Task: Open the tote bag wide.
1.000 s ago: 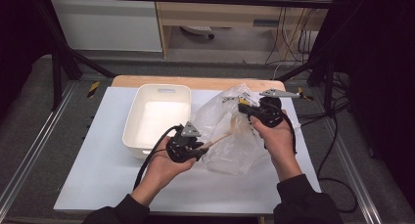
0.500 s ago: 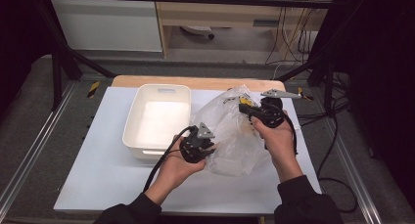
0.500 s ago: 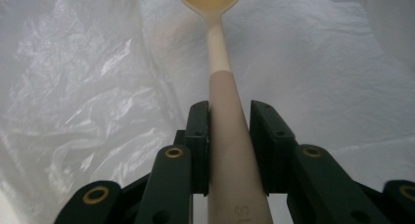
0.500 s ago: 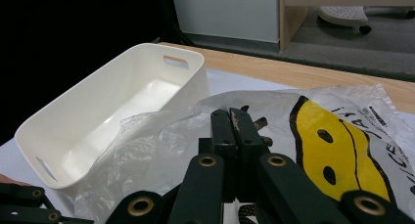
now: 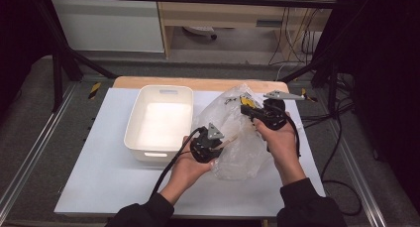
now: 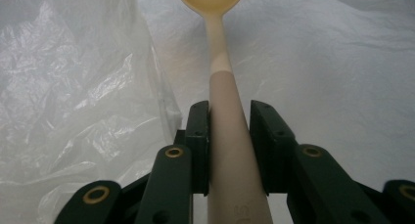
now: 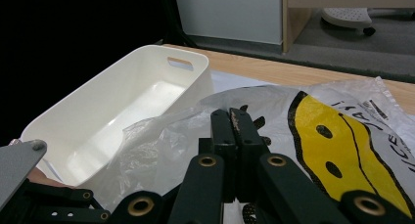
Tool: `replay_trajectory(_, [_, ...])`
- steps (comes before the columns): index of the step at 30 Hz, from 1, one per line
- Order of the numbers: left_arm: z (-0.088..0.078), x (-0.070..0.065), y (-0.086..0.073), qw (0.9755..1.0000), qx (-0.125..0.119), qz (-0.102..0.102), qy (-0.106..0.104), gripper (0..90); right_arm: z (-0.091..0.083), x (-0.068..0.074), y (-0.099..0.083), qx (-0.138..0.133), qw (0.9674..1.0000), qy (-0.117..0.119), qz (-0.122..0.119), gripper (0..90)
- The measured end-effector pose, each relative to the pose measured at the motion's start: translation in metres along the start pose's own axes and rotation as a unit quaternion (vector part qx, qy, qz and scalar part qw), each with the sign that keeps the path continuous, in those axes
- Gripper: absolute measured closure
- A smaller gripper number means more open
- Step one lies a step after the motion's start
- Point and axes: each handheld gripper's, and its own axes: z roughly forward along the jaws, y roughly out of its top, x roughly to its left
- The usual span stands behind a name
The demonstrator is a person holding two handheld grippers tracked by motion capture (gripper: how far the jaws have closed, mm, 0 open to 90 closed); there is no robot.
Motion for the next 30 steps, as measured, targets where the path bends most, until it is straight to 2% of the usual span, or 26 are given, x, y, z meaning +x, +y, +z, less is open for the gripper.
replay_trajectory(10, [0.001, -0.006, 0.005, 0.9999, -0.008, 0.0, 0.008, 70.5, 0.003, 0.001, -0.001, 0.003, 1.0, -0.003, -0.002, 90.0])
replay_trajectory(20, [0.029, -0.011, 0.001, 0.9998, -0.011, 0.005, 0.013, 70.5, -0.006, -0.003, 0.0, -0.005, 1.0, -0.003, 0.003, 90.0])
replay_trajectory(30, [0.044, -0.008, -0.001, 0.9994, -0.025, 0.0, 0.024, 70.6, -0.008, -0.001, 0.002, 0.0, 1.0, -0.003, -0.003, 90.0])
